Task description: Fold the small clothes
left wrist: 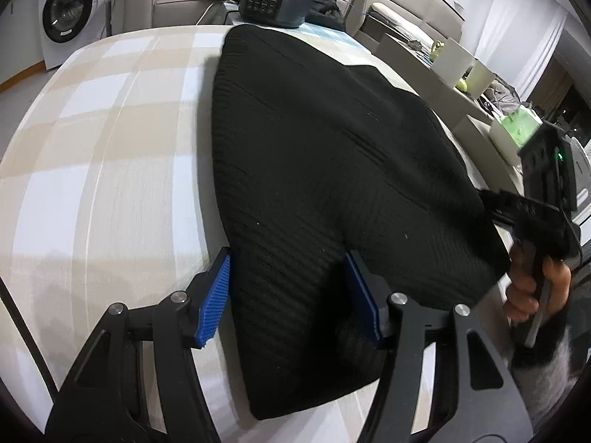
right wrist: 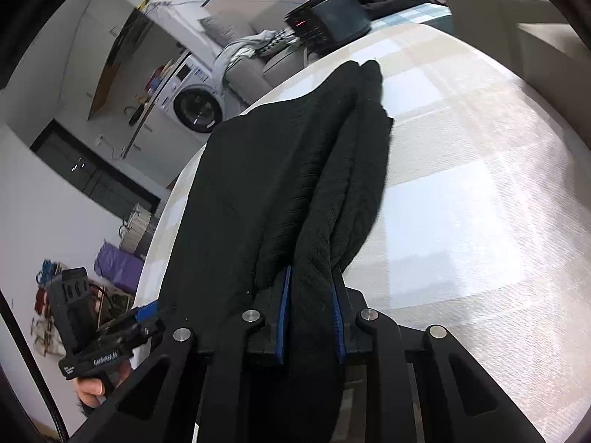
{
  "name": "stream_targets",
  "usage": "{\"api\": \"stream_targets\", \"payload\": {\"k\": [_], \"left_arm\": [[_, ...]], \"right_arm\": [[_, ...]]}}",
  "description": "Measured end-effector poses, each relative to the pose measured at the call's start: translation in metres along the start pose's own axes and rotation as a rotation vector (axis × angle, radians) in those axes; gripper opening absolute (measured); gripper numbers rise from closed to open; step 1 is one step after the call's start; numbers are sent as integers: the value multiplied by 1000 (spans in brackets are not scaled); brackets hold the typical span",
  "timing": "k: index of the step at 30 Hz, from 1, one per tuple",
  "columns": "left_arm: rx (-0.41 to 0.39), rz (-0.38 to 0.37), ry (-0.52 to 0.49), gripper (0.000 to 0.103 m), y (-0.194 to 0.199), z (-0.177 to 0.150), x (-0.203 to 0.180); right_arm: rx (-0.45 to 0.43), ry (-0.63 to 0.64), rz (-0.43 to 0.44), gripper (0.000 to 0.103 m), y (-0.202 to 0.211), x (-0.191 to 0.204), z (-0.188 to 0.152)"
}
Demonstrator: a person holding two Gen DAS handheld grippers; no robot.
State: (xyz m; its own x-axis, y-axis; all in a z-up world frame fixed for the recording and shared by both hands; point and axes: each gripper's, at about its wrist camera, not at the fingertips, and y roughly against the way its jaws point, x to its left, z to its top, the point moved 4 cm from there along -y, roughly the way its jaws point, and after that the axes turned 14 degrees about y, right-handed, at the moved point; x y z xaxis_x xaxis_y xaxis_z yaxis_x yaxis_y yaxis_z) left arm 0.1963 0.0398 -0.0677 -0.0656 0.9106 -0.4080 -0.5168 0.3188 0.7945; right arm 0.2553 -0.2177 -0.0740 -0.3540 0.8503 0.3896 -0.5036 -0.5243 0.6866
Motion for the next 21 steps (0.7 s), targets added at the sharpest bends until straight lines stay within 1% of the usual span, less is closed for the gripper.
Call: {"api": "stream_targets", "payload": {"k": [2,4,6,9,11,13,16,17,20,21], "left_arm": [[1,-5,5,56,6,-7,3],[-4,-22,31,56,10,-9,9],[-8,-35,48,56,12,-9,13],[-10,-22,67,56,13,-8,16],[-14,-13,60,56,13,-8,15],[-19,1,51,56,12,-10,13],[-24,16,48,56,12,-11,10],[-25,15,52,56,13,-12,11],[-26,11,54,56,13,-12,12],[-26,11,52,56,13,-13,12]], "right_arm": [[11,13,23,20,-2,2,0],[17,22,26,20,-2,3,-1],[18,28,-5,20,1,1,-3],[-5,31,-54,20,14,-2,-8],[-17,53,-126,20,26,-5,-16],[-7,74,-161,20,33,-5,-21],[-38,84,-171,20,41,4,-16],[-60,76,-166,21,46,6,-12],[-113,52,-138,21,53,11,2],[-122,54,-115,21,52,14,7]]}}
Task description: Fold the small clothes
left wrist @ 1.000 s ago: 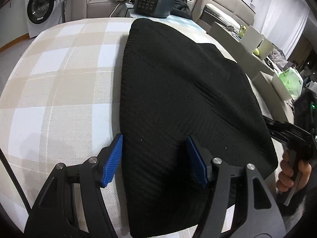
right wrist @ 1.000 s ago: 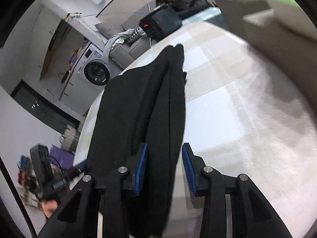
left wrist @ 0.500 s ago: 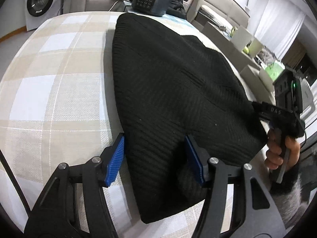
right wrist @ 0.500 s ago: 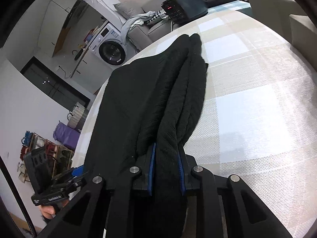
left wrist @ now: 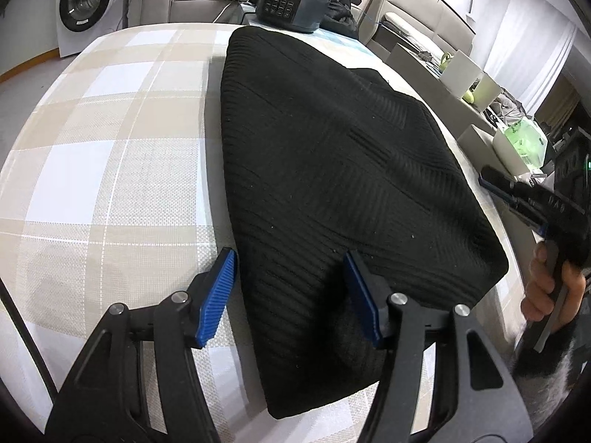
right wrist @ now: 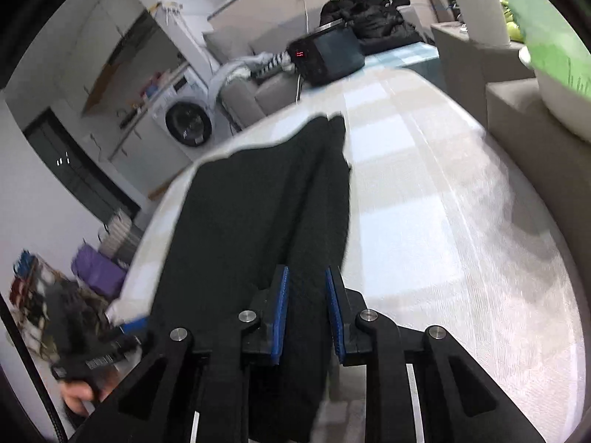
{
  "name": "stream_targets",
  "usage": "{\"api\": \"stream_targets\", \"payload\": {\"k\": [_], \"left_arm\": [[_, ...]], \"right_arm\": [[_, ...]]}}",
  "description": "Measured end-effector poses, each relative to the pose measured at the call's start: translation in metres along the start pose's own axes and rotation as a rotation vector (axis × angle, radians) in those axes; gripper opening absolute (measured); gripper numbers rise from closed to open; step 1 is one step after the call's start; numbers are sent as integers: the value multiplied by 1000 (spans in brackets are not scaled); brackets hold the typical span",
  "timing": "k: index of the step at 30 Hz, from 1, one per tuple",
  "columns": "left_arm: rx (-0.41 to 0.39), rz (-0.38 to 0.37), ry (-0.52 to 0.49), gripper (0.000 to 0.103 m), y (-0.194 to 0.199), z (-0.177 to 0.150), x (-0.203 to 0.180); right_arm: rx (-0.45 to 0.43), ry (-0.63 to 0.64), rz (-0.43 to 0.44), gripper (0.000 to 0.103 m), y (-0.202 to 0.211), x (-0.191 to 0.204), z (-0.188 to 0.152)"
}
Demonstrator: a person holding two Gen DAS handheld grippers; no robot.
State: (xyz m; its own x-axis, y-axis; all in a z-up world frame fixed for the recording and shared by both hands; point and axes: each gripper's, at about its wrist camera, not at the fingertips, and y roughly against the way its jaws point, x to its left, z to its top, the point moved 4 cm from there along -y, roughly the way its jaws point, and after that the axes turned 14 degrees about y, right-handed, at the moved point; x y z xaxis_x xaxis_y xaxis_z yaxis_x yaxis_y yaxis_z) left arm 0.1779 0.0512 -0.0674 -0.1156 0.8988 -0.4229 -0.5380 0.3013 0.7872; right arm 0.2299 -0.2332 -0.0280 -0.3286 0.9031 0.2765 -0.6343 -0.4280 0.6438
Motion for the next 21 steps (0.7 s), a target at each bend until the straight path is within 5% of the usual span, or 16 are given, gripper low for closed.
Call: {"api": "stream_targets", "payload": {"k": [3,8,12,17,21], "left_arm": [[-1,5,-7,56,-2,1,-3],[-7,3,-15,56,-2,1,-4],[-7,4,-20,57,-3,1,-4],[-14,4,-29,59,-3,-1,-5],[-3,5,-22,59,-3,1,-3]], "right_arm": [[29,-25,93,23,-16,9,6],[110,-103,120,22,-60,4,7],[45,-38,122,8,-53,13,21],[108,37,-39,8,-63,5,16],[119,11,10,14,-61,2,16]]}}
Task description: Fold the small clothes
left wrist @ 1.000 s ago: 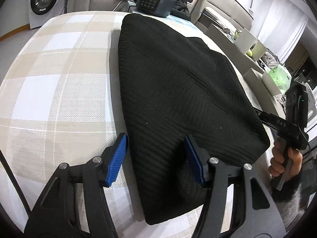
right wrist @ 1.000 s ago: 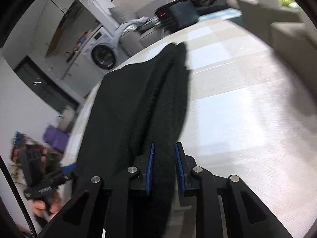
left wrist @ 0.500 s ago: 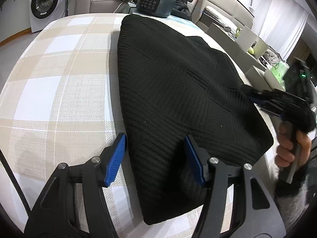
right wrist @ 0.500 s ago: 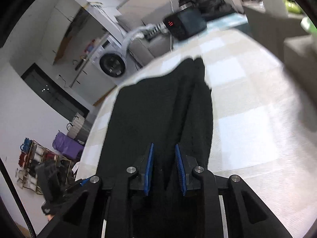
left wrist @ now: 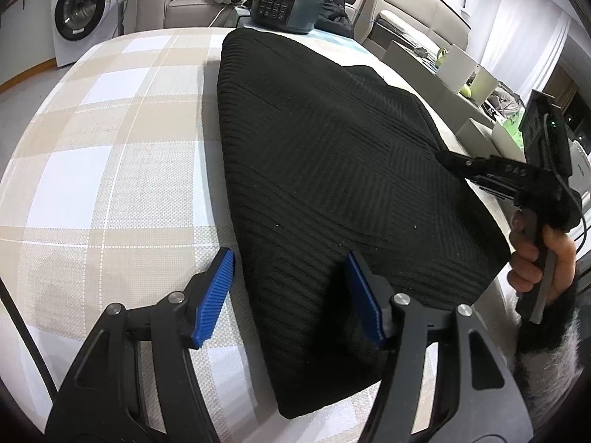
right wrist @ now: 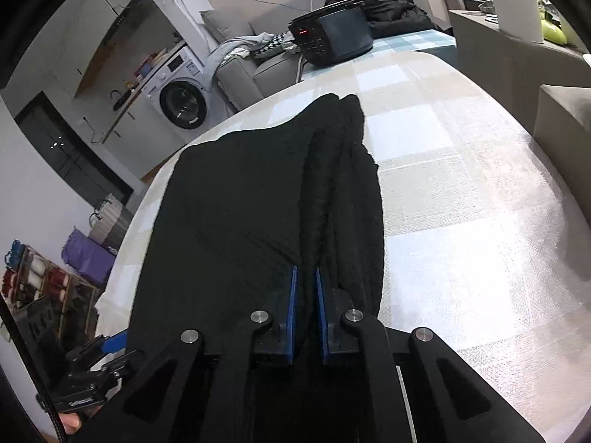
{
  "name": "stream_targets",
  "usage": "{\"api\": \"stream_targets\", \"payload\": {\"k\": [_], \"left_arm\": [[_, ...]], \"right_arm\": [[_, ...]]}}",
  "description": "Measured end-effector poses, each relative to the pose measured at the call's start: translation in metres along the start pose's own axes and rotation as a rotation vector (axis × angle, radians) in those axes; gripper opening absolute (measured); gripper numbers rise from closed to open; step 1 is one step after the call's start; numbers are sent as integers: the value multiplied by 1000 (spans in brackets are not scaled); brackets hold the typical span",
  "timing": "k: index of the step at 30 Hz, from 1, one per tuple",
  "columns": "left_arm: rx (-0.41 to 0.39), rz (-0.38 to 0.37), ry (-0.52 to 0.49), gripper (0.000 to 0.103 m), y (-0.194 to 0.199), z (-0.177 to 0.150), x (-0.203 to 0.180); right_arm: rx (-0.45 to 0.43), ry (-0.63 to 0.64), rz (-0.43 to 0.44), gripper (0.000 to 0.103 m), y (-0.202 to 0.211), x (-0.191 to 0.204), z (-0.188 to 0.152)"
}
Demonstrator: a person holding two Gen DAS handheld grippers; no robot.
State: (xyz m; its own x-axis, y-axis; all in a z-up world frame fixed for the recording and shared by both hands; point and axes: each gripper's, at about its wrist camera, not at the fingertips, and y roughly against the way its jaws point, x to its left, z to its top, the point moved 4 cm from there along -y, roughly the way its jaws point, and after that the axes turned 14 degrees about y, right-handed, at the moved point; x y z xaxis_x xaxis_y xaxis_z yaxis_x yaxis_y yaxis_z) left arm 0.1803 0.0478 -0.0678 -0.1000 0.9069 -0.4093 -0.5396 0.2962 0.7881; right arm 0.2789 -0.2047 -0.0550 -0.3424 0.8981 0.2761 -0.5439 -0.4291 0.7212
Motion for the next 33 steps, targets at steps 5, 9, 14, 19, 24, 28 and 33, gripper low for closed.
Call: {"api": "stream_targets", "payload": {"k": [5,9,14,19,24,28,33], "left_arm": [[11,-6,31,59,-5,10,0],[6,1,21,59,-8,10,-4],[-2,8,-2,59,-8,9,-5],[8,-2,14,59,-7,9,-4],[1,-8,16,59,-10,13,-5],[6,-8,23,59,-7,12,-4],[-1,16,28,59,-4,10,5]], "right_arm": [[6,-60,109,22,0,-9,7],[-9,-66,83,8,-9,-15,18],[3,12,-29,8,-12,-12,26],[50,-1,67,23,5,-5,7],[82,55,104,15,18,15,-24],[16,69,87,9,36,19,-28],[65,114,-37,11,26,13,-40]]}}
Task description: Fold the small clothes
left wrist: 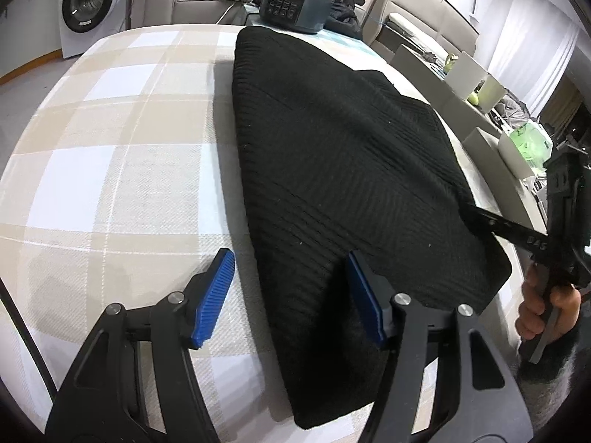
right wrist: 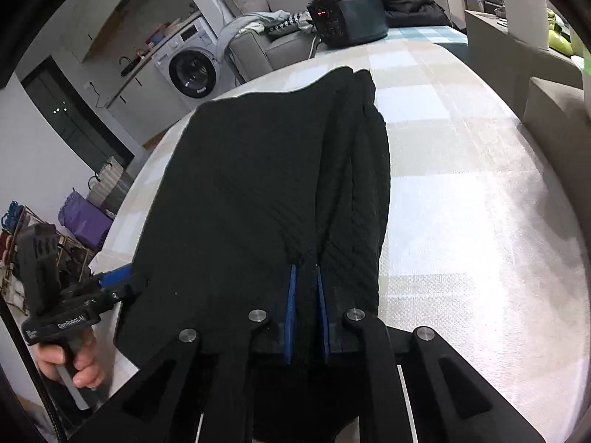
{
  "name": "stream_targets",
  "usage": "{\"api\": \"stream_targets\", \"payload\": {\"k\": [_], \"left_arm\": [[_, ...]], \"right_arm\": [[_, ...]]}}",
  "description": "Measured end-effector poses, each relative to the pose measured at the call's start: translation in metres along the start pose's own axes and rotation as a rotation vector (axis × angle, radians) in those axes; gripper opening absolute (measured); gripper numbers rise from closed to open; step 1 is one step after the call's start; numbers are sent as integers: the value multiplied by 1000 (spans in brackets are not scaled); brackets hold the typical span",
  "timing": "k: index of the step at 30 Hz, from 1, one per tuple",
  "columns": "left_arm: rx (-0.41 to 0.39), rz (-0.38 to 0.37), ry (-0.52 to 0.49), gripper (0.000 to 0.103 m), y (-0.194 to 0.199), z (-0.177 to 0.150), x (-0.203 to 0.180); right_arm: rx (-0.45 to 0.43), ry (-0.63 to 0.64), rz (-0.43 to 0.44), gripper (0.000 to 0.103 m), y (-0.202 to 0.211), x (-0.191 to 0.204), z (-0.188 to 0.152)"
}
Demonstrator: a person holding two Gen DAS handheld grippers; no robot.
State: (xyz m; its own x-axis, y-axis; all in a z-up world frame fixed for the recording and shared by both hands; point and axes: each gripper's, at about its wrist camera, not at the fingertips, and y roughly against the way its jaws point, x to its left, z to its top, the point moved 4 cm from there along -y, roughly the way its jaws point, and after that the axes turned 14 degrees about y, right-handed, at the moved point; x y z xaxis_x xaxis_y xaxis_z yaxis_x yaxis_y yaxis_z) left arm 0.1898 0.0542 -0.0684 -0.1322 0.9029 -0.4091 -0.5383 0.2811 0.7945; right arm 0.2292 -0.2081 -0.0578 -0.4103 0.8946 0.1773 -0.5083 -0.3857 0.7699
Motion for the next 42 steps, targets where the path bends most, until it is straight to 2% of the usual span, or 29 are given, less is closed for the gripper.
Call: {"api": "stream_targets", "payload": {"k": [3,8,12,14,18,19,20,21,23,24,27,28,30,35,37,40,42], "left_arm": [[7,-14,8,59,2,-1,2],[12,-14,-2,59,-1,-1,-4],[13,-13,-20,59,-3,-2,-11],[15,-12,-21,59,-4,-2,-12],[14,-18,-14,59,-4,0,-11],[11,-16,-19,59,-5,0,-11],[8,-13,-22,59,-6,1,-12],[7,-9,-22,59,-7,1,-13],[7,-8,-21,59,-6,1,-14],[7,-11,-17,59,-5,0,-13],[11,-13,-12,59,-1,-6,-11],[16,-16,-14,59,1,-8,-10],[27,-32,-15,59,6,-16,-11],[38,-99,-16,59,27,-37,-13],[34,-110,-48,59,34,-46,-18],[15,-70,-107,59,34,-54,-24],[18,-61,-96,59,30,-55,-23]], "right_arm": [[-16,-77,86,19,8,-7,-2],[-88,-218,173,19,7,-38,7],[-88,-260,234,17,-9,-43,22],[-52,-253,207,8,-20,-40,27],[-112,-189,128,6,-1,-33,37],[-96,-167,61,3,0,-33,36],[-65,-130,-56,3,-1,-36,34],[-27,-110,-131,3,-5,-41,30],[32,-191,-48,3,-12,-50,19],[5,-239,18,8,-7,-53,15],[-35,-223,20,19,16,-49,5],[-40,-222,37,21,21,-46,1],[-41,-222,79,31,28,-36,-7],[-70,-254,201,42,31,-14,-30],[-60,-226,191,44,31,-8,-35],[-51,-192,196,46,30,2,-42],[-47,-163,163,44,28,6,-45]]}}
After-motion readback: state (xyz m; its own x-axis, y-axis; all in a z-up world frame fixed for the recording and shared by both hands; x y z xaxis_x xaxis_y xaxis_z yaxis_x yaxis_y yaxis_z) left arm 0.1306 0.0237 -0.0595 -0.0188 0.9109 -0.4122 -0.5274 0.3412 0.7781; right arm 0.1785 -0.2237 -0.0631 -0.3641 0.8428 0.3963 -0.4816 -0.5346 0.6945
